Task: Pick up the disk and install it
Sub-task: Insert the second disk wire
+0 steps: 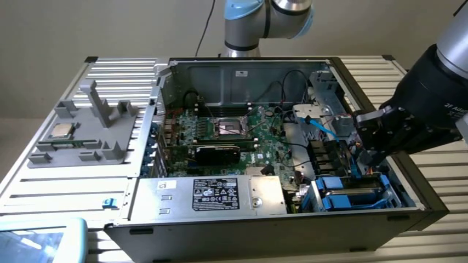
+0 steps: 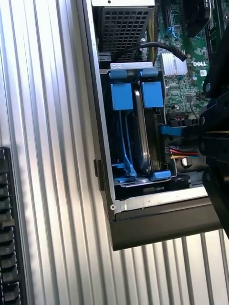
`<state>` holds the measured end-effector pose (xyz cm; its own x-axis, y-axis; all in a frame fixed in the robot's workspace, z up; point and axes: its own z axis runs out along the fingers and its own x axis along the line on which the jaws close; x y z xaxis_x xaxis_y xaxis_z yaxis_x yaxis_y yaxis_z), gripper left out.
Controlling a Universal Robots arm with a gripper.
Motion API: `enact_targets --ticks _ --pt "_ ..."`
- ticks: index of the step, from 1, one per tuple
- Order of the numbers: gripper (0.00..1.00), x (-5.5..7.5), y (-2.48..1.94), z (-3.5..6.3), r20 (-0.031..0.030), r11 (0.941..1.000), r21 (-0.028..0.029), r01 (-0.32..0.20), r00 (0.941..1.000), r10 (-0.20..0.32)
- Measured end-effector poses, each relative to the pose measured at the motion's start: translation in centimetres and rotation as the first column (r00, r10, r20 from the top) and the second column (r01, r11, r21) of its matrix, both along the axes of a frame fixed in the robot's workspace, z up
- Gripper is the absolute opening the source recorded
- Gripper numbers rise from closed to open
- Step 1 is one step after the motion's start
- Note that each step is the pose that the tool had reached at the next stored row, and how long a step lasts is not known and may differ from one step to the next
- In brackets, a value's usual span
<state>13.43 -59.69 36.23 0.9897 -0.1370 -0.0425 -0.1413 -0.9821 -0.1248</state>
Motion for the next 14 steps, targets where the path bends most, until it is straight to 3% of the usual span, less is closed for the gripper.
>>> enact_targets --ticks 2,14 --pt "0.11 -0.2 -0.02 -0.29 0.0031 1.0000 -0.0002 0.000 1.0000 0.000" --pt "0.11 -0.9 -0.19 -1.81 0.0342 1.0000 0.0001 0.000 0.9994 0.000"
